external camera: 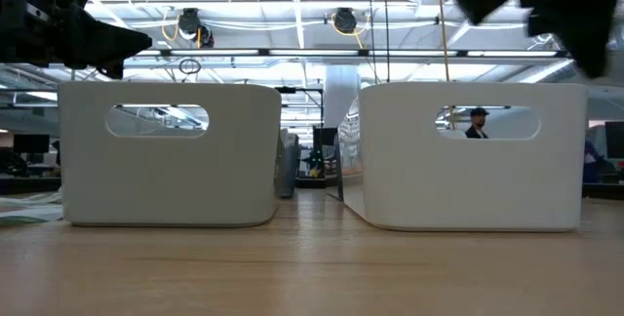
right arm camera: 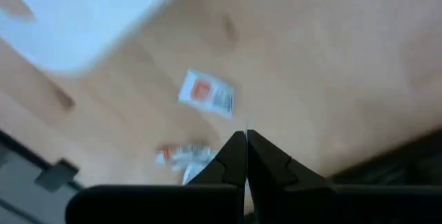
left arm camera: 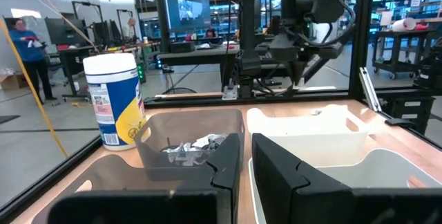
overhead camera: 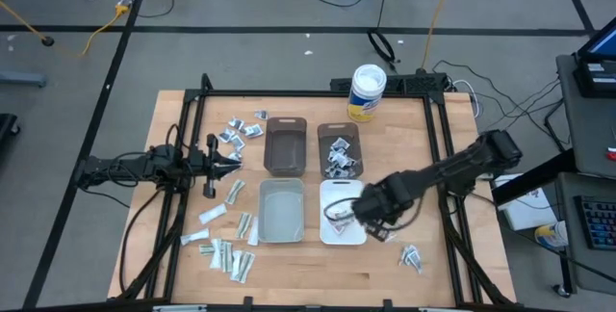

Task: Pick & Place First Aid Supplies
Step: Put the orange pad into the white bin

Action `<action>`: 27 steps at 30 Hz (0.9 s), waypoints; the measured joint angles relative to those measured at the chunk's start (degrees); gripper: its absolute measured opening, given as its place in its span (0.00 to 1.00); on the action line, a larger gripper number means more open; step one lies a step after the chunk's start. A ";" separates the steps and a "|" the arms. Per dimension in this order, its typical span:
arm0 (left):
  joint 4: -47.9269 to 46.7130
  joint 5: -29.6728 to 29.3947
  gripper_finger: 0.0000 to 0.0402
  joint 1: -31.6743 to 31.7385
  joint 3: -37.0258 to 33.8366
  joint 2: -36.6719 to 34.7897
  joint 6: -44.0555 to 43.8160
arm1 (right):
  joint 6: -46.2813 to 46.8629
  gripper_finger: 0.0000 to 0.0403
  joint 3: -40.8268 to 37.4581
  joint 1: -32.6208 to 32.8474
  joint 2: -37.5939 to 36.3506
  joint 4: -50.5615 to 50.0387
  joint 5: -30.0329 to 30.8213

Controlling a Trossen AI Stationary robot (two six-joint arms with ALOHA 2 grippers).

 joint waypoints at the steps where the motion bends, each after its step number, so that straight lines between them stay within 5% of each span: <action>1: 0.01 0.00 0.12 0.01 0.00 -0.01 0.00 | -1.93 0.00 1.71 -0.73 1.07 -0.14 0.39; 15: 0.01 0.00 0.12 0.01 -0.01 -0.02 0.00 | -19.93 0.00 25.35 -8.36 16.67 -3.78 1.67; 27: 0.01 0.00 0.12 0.01 0.00 -0.02 0.00 | -21.07 0.00 19.14 -7.38 20.55 8.05 4.93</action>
